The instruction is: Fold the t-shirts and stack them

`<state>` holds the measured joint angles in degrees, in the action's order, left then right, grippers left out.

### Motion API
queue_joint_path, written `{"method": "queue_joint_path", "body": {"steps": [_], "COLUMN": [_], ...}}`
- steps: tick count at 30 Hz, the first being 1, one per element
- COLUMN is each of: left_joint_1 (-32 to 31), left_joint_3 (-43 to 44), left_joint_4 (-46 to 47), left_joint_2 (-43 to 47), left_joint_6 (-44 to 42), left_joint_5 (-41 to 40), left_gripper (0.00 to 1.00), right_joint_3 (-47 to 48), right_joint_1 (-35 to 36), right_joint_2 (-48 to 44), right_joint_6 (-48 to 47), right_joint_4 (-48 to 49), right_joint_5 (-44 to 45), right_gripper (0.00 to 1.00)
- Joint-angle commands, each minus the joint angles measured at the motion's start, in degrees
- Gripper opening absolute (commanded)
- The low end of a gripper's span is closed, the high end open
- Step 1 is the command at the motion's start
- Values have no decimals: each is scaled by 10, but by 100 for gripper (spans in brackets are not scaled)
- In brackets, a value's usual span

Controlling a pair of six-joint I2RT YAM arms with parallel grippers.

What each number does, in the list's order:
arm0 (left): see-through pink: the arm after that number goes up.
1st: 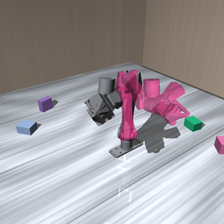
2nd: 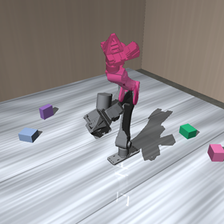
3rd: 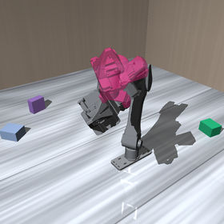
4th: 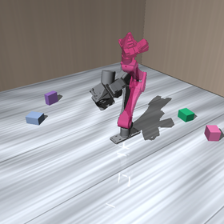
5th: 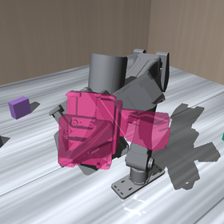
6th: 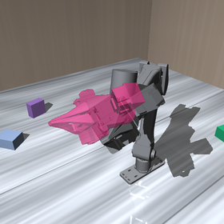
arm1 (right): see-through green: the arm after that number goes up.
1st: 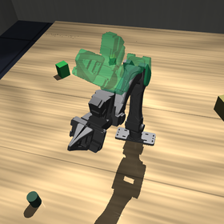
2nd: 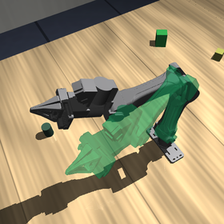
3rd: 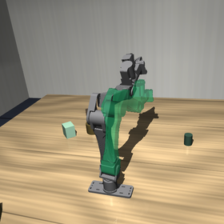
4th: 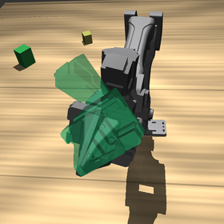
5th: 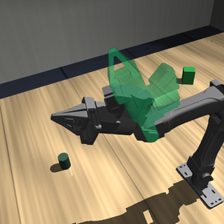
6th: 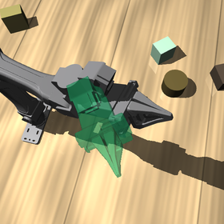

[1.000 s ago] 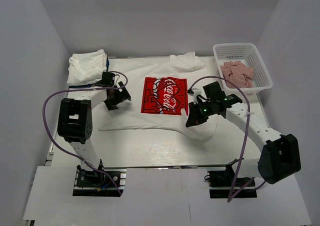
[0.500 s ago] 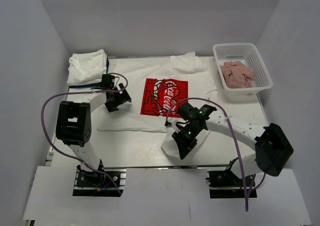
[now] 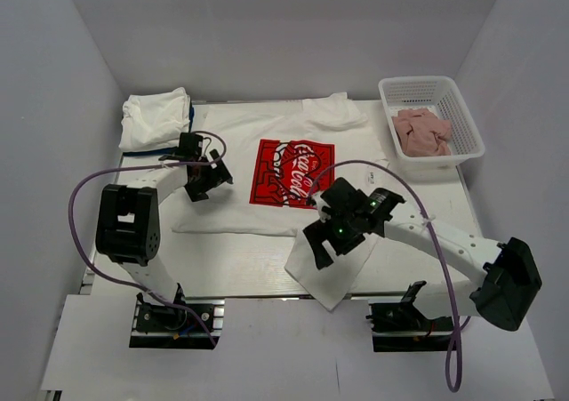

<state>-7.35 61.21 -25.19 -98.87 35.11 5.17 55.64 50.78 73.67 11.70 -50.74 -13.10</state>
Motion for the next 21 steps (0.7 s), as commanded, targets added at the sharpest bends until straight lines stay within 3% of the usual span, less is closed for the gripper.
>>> {"method": "queue_joint_path", "body": {"steps": [1, 5, 10, 15, 21], "left_joint_1": [-3, -3, -3, -3, -3], "left_joint_3": [3, 3, -18, -13, -18], "left_joint_4": [-18, -28, -2, -5, 1], "left_joint_2": [42, 53, 75, 68, 68], "left_joint_6": [-5, -5, -5, -5, 0], "left_joint_5": [-16, -43, -44, -39, -33], "left_gripper": [100, 100, 100, 100, 100], "right_joint_3": [25, 66, 84, 69, 60], "right_joint_1": [-24, -82, -142, -124, -55], "right_joint_2": [-12, 50, 111, 177, 205], "right_joint_6": [88, 144, 182, 65, -56], "right_joint_4": [95, 98, 115, 180, 214], "right_joint_5": [165, 251, 274, 195, 198], "right_gripper": [90, 90, 90, 90, 90]}}
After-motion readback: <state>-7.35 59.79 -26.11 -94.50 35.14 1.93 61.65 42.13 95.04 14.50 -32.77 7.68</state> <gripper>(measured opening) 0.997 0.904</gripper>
